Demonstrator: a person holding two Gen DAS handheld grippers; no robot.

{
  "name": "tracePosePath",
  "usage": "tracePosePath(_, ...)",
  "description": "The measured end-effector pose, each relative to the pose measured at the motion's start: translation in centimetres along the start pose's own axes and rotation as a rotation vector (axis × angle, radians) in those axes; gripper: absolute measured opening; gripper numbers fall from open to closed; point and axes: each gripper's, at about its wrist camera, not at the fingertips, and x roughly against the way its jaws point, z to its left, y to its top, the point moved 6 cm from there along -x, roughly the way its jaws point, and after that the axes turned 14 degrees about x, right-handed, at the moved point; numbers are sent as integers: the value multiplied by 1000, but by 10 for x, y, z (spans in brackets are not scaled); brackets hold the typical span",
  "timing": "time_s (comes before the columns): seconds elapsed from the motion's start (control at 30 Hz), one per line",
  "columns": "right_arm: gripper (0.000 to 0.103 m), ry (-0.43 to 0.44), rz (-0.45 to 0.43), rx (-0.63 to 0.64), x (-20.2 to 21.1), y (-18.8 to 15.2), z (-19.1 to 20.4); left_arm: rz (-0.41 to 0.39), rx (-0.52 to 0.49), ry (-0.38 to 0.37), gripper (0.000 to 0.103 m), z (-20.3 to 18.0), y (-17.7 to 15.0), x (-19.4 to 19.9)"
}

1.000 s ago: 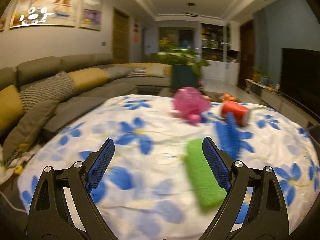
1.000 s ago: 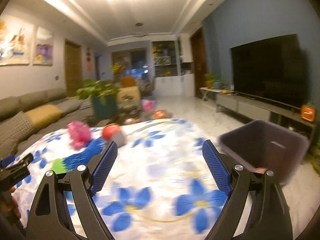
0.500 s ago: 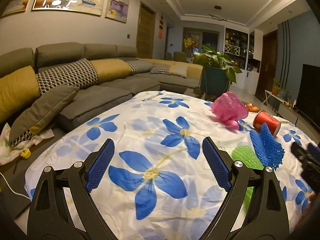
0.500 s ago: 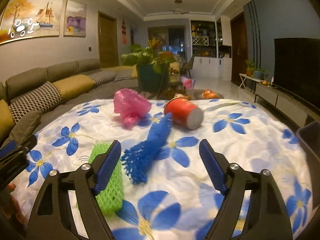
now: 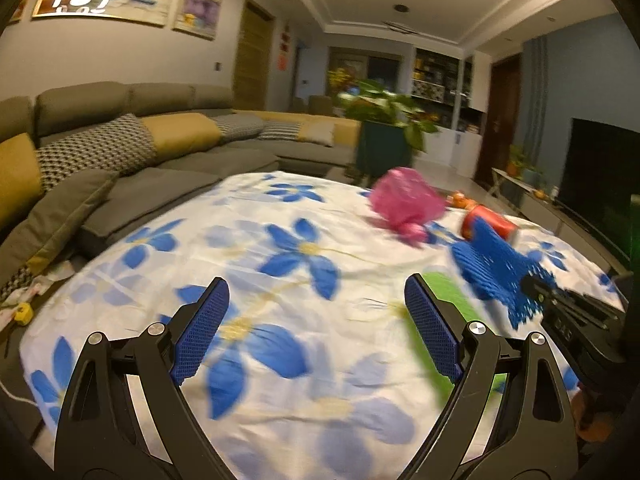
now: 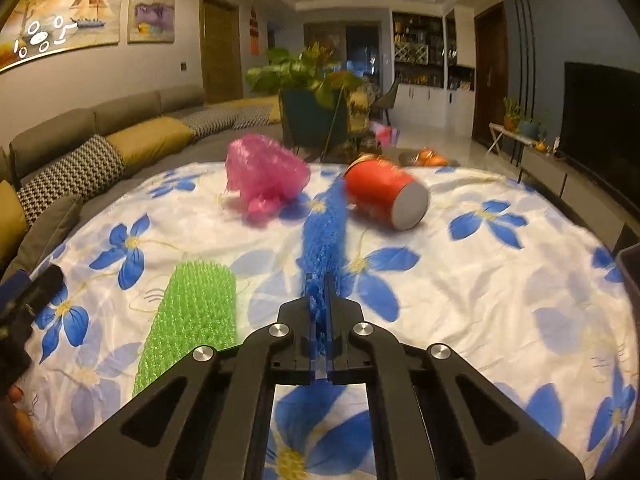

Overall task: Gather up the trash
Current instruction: 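Grasp the blue mesh sleeve with the right tool while the left grasps the green one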

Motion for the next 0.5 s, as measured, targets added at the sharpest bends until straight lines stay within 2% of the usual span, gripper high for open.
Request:
tracePosePath(0.17,4,-46,-65,-23,30,2,-18,91,-48,-103,88,-39,-21,-9)
tracePosePath(0.3,4,-78,-110,-24,56,1,-31,183,-39,-132,88,-55,-36,-27)
tracePosePath(0.4,4,-94,-129,-23,70,-1,-39,224,-35,-133,87,-61,-44,-37)
tracePosePath(0.47,4,-92,-136,-32,77,-3,-43,242,-51,-133,80,-65,-50,-42)
tracePosePath(0.5,4,-94,-139,-36,81,-4,-46,263,-58,-137,69,-67,-54,-45)
